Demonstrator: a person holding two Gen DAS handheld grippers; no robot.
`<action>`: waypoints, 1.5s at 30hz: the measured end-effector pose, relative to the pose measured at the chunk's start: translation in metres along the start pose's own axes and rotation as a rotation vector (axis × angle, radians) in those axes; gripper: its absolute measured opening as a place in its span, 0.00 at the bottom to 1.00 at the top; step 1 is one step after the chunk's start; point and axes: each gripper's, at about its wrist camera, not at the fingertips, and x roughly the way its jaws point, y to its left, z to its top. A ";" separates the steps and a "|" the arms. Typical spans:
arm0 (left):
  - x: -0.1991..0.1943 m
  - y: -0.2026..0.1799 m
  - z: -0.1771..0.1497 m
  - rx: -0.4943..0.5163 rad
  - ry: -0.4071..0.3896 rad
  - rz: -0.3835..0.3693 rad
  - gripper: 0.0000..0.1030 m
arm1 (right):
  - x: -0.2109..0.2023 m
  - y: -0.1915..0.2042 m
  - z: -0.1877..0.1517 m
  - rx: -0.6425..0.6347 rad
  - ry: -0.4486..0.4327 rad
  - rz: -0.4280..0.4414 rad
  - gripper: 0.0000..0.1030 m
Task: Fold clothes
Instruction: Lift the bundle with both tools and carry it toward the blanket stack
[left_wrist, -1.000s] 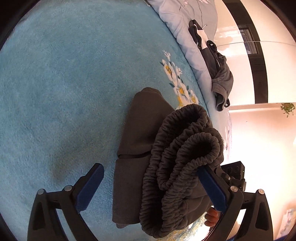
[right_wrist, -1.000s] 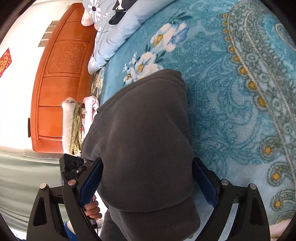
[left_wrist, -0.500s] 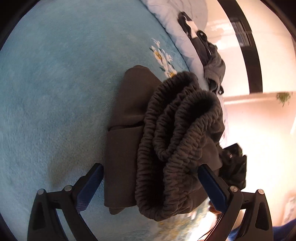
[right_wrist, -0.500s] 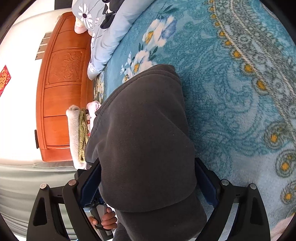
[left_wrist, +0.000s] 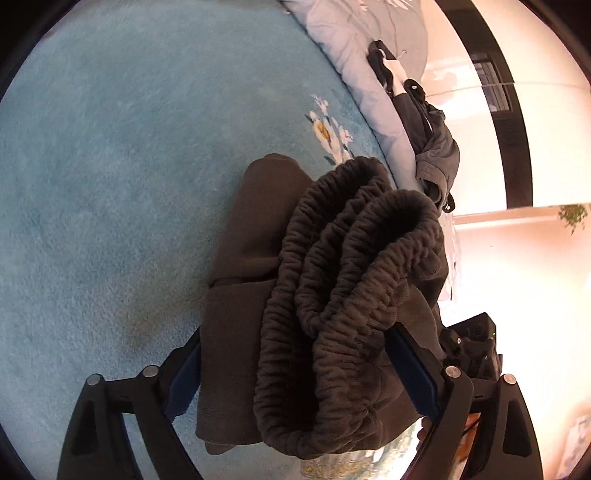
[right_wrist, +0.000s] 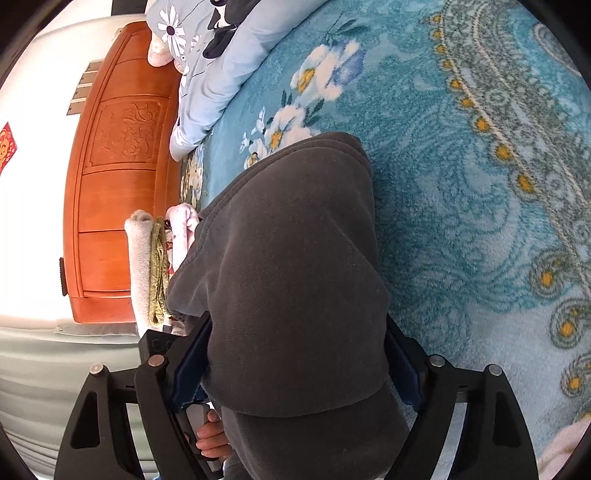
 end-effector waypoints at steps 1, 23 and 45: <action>-0.004 -0.003 -0.001 0.024 -0.014 0.010 0.84 | -0.001 0.002 0.000 -0.003 -0.002 -0.007 0.75; -0.290 0.000 0.102 0.096 -0.606 -0.017 0.75 | 0.116 0.373 0.068 -0.750 0.230 0.079 0.69; -0.337 0.138 0.175 -0.152 -0.753 0.022 0.76 | 0.379 0.486 0.075 -0.884 0.551 -0.040 0.70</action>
